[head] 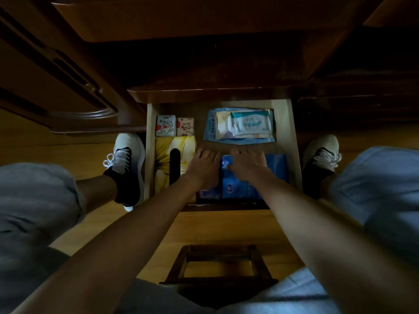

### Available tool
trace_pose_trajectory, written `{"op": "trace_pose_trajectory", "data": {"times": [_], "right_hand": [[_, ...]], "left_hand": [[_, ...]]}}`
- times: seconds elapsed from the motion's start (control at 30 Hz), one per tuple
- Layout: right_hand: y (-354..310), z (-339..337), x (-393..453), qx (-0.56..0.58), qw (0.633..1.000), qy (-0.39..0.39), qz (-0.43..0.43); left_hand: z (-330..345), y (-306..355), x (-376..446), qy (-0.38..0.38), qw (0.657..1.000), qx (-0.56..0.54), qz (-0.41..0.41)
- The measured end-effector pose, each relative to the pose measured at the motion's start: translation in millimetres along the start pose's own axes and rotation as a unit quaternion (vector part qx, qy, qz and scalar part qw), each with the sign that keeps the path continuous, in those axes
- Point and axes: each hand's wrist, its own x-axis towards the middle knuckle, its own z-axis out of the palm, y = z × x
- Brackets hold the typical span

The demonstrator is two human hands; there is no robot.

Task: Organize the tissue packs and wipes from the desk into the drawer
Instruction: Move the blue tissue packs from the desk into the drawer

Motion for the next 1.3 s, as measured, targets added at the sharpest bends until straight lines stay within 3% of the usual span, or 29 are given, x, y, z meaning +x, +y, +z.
{"op": "trace_pose_trajectory", "data": {"times": [0.1,0.23,0.37,0.57,0.73,0.9,1.3], "right_hand": [[15.6,0.7,2.1,0.071,0.997,-0.021,-0.038],[29.4,-2.1,-3.1,-0.004,0.992,-0.081,-0.098],[23.2,1.8,1.5,-0.057,0.99,-0.052,-0.114],[32.3,15.7,9.8,0.019,0.989,-0.099,-0.104],[45.3,25.7,-1.4,0.076,0.99,-0.025,-0.12],[51.3,31.7,-9.9,-0.004,0.981,0.013,-0.196],[39.2,38.5,-2.3,-0.069,0.986,-0.004,-0.149]], "left_hand": [[4.9,2.9,-3.1,0.002,0.999,0.036,0.005],[1.8,0.6,-0.9,-0.011,0.999,0.045,0.01],[-9.4,0.0,0.9,-0.026,0.999,0.022,0.005],[-21.8,0.1,-26.3,0.061,0.995,0.073,-0.025],[-16.4,-15.7,-45.9,-0.003,0.986,0.169,0.019],[-19.8,-6.2,-29.8,-0.042,0.973,0.221,0.044],[-3.2,10.6,-14.3,-0.04,0.978,0.2,0.036]]}}
